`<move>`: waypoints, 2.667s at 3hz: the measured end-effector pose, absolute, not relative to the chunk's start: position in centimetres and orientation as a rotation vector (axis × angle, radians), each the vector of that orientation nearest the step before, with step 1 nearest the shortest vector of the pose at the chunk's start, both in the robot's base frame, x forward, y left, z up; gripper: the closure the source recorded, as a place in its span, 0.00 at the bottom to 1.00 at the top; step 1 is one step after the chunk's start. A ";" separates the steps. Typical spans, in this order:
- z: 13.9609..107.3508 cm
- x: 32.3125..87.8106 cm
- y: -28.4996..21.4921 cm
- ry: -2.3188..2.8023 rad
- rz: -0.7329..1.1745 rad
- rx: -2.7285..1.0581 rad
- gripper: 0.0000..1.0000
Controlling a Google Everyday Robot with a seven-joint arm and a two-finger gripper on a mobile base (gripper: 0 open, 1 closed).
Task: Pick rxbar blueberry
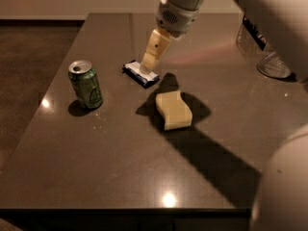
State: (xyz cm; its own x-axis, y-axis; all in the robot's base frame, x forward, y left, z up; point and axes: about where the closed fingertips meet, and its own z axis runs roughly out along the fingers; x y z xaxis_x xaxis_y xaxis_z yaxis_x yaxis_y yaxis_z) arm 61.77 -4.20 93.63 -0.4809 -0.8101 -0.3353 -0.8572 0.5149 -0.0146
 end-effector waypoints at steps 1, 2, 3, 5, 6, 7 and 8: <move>91.9 63.3 -1.9 2.493 0.226 -1.402 0.00; 89.6 65.0 -0.6 2.514 0.205 -1.428 0.00; 87.9 66.5 -0.3 2.539 0.195 -1.437 0.00; 85.6 67.6 0.2 2.575 0.187 -1.444 0.00; 84.8 67.6 0.4 2.588 0.183 -1.454 0.18; 84.6 67.6 0.7 2.588 0.198 -1.462 0.42; 85.1 67.8 0.8 2.582 0.219 -1.456 0.65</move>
Offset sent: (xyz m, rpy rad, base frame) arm 0.0497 0.0459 -0.0636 -0.0928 0.0811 0.0127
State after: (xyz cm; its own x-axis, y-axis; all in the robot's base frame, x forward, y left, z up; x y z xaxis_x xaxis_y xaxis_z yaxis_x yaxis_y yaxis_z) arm 67.80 0.80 85.08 -0.5094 -0.8325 -0.2180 -0.8573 0.5129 0.0445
